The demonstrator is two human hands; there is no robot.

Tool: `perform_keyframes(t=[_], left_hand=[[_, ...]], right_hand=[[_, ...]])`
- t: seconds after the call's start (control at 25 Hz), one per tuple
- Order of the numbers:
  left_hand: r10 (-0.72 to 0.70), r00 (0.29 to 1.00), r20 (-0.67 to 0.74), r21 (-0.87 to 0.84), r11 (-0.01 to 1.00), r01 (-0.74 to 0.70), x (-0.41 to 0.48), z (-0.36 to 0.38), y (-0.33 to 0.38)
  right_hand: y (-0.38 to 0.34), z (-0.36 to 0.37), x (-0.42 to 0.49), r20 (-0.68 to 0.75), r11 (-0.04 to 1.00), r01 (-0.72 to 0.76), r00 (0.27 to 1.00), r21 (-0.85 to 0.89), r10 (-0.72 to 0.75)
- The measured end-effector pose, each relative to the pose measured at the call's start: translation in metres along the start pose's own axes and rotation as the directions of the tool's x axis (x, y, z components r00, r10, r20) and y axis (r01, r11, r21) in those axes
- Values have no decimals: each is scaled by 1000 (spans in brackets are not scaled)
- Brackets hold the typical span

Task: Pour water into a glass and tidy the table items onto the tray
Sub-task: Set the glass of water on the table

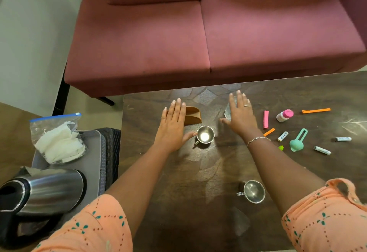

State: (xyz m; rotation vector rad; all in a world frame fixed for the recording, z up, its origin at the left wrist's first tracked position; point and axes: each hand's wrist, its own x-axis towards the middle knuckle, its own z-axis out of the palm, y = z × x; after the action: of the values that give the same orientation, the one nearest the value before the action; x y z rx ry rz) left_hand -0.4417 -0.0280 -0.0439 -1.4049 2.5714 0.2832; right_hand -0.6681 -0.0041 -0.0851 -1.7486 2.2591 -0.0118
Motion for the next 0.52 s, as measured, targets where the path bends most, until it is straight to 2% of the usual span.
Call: perform_keyframes(t=[0.24,0.52], left_hand=[[-58,998,-34,-35,998,57,-38,-9,-22],[-134,990,-49,-19,991,133,-93,-17,-88]], right_hand=[[-58,-12,-41,24,997,60,998,-38,-59],[-153,-10,-73,15,990,138,990,-27,-138]])
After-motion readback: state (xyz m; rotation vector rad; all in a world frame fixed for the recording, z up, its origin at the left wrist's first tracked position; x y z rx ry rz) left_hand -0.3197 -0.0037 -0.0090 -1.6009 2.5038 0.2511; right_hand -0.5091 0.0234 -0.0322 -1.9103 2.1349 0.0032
